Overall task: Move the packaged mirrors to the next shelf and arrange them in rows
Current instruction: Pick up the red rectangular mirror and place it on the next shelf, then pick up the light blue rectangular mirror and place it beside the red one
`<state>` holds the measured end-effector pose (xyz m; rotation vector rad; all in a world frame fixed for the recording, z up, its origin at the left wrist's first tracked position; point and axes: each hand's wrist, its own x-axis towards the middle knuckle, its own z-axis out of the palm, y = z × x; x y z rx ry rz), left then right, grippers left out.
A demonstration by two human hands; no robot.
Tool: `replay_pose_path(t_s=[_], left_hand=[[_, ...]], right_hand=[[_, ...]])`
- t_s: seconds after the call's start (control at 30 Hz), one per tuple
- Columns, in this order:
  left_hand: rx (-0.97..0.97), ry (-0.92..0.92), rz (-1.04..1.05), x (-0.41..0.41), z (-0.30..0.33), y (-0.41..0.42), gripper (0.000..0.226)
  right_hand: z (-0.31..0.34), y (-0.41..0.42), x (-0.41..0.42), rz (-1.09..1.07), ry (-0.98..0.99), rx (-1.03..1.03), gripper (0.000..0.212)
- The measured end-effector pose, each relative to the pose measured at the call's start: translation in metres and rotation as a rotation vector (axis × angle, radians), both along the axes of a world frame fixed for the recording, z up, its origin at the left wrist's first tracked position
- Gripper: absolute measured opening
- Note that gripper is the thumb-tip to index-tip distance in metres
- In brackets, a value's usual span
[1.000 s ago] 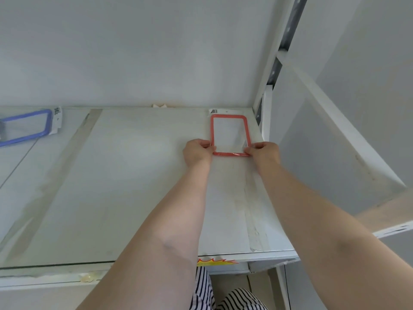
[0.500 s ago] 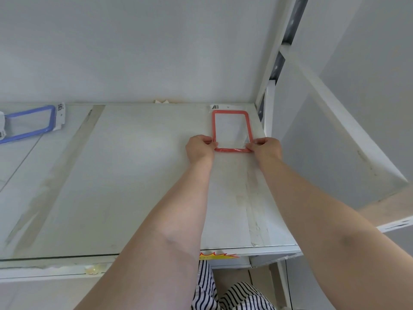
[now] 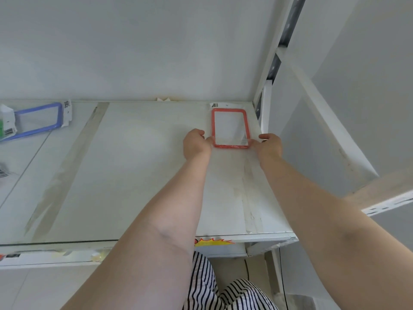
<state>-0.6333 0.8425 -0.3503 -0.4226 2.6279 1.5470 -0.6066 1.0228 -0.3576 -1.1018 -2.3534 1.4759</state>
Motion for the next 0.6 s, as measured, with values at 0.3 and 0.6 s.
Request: replay_pose_path(t_s=[0.3, 0.6], left_hand=[[-0.226, -0.024, -0.253, 0.075, 0.056, -0.086, 0.053], [-0.479, 0.014, -0.311, 0.158, 0.066, -0.21, 0.052]], right_hand=[[0.056, -0.065, 0.075, 0.415, 0.006, 0.118, 0.044], [0.077, -0.183, 0.126, 0.827, 0.041, 0.394, 0.048]])
